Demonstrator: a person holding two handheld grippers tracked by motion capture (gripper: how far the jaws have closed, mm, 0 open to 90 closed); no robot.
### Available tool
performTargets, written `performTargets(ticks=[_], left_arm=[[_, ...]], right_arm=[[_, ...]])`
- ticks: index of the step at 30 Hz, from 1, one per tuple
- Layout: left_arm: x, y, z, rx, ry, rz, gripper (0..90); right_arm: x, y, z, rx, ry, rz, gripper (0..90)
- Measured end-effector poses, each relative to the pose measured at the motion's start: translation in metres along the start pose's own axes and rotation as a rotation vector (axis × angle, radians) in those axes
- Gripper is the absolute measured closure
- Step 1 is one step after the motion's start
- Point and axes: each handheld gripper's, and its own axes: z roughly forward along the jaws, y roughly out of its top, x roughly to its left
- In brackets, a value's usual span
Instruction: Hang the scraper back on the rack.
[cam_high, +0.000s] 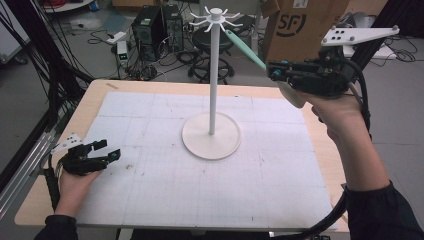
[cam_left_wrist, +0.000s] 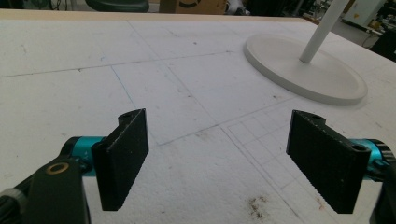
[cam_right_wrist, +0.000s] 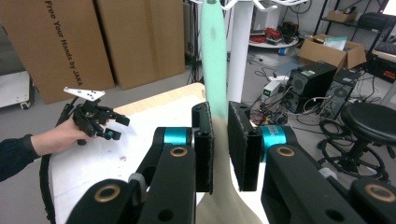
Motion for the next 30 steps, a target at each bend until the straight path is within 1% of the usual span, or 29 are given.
performTargets(ticks=[9, 14, 17, 24, 30], left_arm=[[-0.0001, -0.0001, 0.0002, 0.002, 0.002, 0.001, 21.6], [0.0001, -0.0002, 0.0003, 0.003, 0.002, 0.000, 21.6], [0.0001, -0.0002, 0.0003, 0.002, 0.001, 0.000, 21.6], [0.0001, -0.0002, 0.0003, 0.004, 0.000, 0.001, 21.6], [0.0001, -0.0004, 0.0006, 0.007, -0.001, 0.000, 21.7]], right_arm=[[0.0003, -0.0008, 0.0039, 0.006, -0.009, -0.007, 80.9], [0.0019, -0.0004, 0.0040, -0.007, -0.008, -0.006, 80.9], [0.0032, 0.0007, 0.0044, -0.011, -0.011, -0.016, 80.9], [0.0048, 0.0008, 0.0073, 0.006, -0.010, -0.026, 80.9], [0.0056, 0.0010, 0.0052, -0.007, -0.009, -0.025, 80.9]])
